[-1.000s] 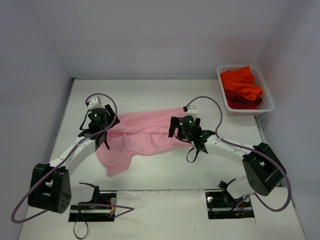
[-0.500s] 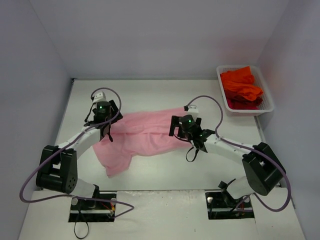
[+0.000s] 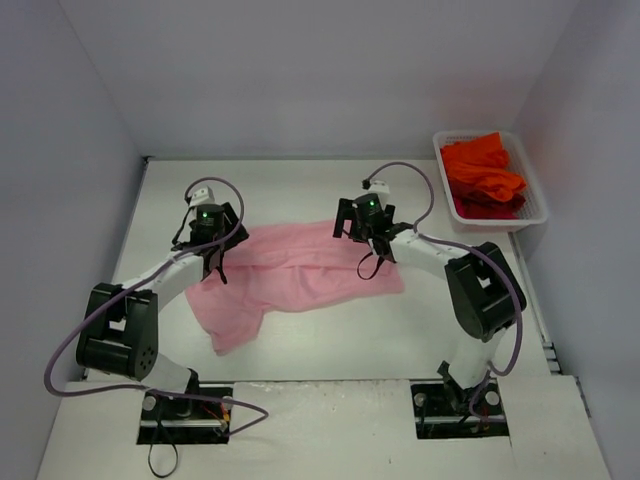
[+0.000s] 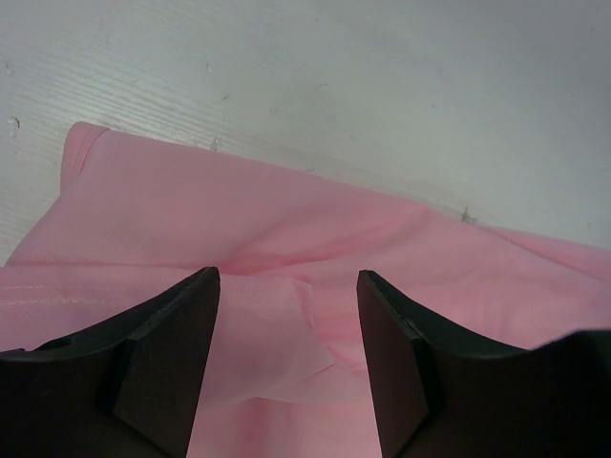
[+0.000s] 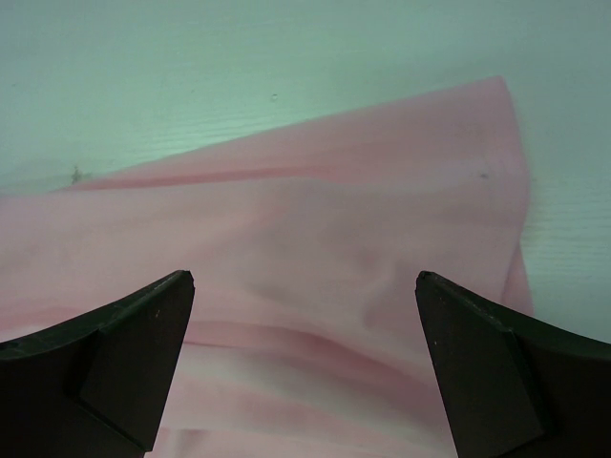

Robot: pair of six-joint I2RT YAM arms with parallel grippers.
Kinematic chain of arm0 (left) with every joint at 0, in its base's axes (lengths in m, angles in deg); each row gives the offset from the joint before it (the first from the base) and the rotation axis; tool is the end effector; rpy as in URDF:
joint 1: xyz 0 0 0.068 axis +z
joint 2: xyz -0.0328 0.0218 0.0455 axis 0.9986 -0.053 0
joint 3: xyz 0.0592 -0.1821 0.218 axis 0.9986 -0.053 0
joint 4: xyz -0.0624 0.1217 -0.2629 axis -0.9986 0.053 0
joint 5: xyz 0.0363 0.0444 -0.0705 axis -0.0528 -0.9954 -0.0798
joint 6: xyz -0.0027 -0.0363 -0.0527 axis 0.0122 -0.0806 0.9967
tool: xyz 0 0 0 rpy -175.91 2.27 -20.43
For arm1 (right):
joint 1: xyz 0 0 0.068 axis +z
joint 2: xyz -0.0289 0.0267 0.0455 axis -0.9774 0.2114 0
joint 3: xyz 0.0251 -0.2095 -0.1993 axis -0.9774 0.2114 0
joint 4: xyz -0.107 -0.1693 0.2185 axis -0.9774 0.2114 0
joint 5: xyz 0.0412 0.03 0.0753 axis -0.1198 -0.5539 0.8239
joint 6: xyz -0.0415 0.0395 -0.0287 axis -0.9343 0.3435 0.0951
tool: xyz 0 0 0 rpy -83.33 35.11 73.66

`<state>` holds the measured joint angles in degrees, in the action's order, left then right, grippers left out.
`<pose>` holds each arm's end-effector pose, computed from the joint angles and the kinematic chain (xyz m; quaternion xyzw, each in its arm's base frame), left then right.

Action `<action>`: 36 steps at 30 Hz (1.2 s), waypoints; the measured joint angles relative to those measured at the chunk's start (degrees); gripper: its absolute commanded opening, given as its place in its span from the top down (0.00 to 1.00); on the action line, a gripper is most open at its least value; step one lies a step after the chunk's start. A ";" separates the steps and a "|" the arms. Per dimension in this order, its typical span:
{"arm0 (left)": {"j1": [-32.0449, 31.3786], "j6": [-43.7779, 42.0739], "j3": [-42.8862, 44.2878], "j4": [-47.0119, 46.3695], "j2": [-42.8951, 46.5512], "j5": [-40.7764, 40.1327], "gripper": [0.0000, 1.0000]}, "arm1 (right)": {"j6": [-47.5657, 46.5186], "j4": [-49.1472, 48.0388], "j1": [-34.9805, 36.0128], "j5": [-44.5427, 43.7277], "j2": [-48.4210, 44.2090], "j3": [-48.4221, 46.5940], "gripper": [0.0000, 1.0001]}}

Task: Fold and stack the t-shirts
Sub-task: Fold the tshirt

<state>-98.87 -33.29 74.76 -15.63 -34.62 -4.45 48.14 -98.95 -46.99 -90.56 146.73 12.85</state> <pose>0.3570 -0.0706 0.2086 -0.2267 0.8336 -0.1799 0.4705 0.3826 0.2178 0.1963 0.0233 0.8462 0.1911 0.4969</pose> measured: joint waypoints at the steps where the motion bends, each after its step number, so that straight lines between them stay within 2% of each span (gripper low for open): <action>1: 0.00 0.13 -0.33 -0.13 0.00 0.02 0.45 | -0.26 -0.02 -0.68 0.31 0.48 -0.39 0.02; 11: -2.43 1.81 -1.79 2.78 1.53 0.28 0.45 | -0.61 -0.46 -2.25 2.71 0.70 0.33 0.02; 17: -7.96 3.28 -4.02 7.54 9.97 -1.60 0.45 | -0.15 0.61 -1.46 2.91 -5.16 6.03 0.02; 22: -10.86 5.11 -6.29 10.38 15.28 -3.17 0.45 | 0.22 0.87 -1.27 2.93 -8.24 6.99 0.02; 28: -10.86 6.60 -5.62 12.90 11.52 -5.57 0.45 | 0.92 1.36 -1.05 3.04 -8.13 6.97 0.02; 33: -10.86 6.99 -0.61 15.17 4.63 -6.45 0.45 | 0.90 1.62 -0.70 3.56 -5.29 4.37 0.02; 36: -10.86 7.48 1.22 15.17 3.91 -6.64 0.45 | 1.22 0.68 -0.70 5.22 -2.47 3.08 0.02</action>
<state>-109.73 -25.82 75.98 -0.46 -30.71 -11.09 49.36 -98.27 -47.69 -85.34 144.26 15.93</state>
